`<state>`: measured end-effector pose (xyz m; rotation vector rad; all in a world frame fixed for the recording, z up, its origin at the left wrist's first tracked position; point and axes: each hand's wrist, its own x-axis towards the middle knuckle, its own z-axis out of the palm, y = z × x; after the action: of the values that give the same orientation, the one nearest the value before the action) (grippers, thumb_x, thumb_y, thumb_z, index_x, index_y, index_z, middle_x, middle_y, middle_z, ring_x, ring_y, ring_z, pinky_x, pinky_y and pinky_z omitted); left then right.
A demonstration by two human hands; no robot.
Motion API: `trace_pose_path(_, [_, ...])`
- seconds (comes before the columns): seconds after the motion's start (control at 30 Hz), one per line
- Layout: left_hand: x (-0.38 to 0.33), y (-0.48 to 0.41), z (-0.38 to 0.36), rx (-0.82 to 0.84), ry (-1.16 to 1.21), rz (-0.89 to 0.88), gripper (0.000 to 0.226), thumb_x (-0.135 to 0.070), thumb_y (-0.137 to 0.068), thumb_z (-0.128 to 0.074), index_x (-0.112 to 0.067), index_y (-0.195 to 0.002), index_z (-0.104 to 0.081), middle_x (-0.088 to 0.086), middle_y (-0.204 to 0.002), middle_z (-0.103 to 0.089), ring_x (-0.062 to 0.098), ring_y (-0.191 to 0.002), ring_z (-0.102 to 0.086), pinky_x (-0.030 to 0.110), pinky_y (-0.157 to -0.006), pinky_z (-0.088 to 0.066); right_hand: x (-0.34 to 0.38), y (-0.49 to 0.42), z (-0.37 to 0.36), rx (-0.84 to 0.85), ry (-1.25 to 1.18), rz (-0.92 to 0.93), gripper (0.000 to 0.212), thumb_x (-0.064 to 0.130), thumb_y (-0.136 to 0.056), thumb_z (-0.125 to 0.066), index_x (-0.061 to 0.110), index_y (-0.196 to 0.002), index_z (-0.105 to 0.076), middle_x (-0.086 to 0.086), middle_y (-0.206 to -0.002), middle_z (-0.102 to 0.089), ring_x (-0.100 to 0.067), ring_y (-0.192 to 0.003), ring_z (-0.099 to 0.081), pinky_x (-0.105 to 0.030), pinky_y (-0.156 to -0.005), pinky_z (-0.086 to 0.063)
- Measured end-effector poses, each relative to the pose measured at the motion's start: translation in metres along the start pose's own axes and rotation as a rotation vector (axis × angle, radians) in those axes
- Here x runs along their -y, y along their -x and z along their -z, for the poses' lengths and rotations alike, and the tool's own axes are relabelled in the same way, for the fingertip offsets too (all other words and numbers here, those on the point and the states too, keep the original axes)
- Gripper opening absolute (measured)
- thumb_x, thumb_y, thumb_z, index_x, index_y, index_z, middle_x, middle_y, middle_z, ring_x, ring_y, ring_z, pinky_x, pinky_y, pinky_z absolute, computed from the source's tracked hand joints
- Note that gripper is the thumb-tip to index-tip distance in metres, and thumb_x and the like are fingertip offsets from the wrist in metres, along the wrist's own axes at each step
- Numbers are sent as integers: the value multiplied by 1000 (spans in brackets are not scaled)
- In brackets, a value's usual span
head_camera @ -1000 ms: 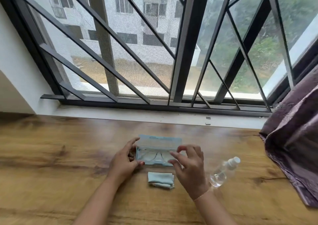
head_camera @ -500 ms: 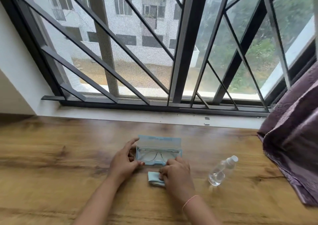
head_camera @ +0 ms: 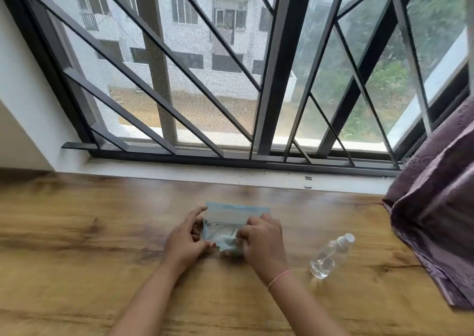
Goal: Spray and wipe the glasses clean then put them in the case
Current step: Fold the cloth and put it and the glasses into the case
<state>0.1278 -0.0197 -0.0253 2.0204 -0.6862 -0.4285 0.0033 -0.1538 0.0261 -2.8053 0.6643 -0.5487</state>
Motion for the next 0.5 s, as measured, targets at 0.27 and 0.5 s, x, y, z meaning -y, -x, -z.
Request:
trace_pose_path(0.27, [-2, 1, 1, -8, -20, 5, 87, -18, -59, -82, -53, -125, -38, -12, -110, -61, 8, -84, -61, 33, -78, -54, 2, -26, -5, -234, 93, -8, 13, 24, -66, -73, 21, -55, -69, 4, -63, -52, -18, -73, -39, -30, -64, -21])
trace_pose_path(0.5, [-1, 1, 1, -9, -32, -6, 86, -18, -60, -80, -48, -129, -39, -12, -110, -62, 8, -85, -60, 33, -77, -54, -1, -20, -25, -211, 185, -54, 11, 15, -54, -79, 22, -56, -70, -7, -113, -63, -24, -100, -39, -33, -79, -25])
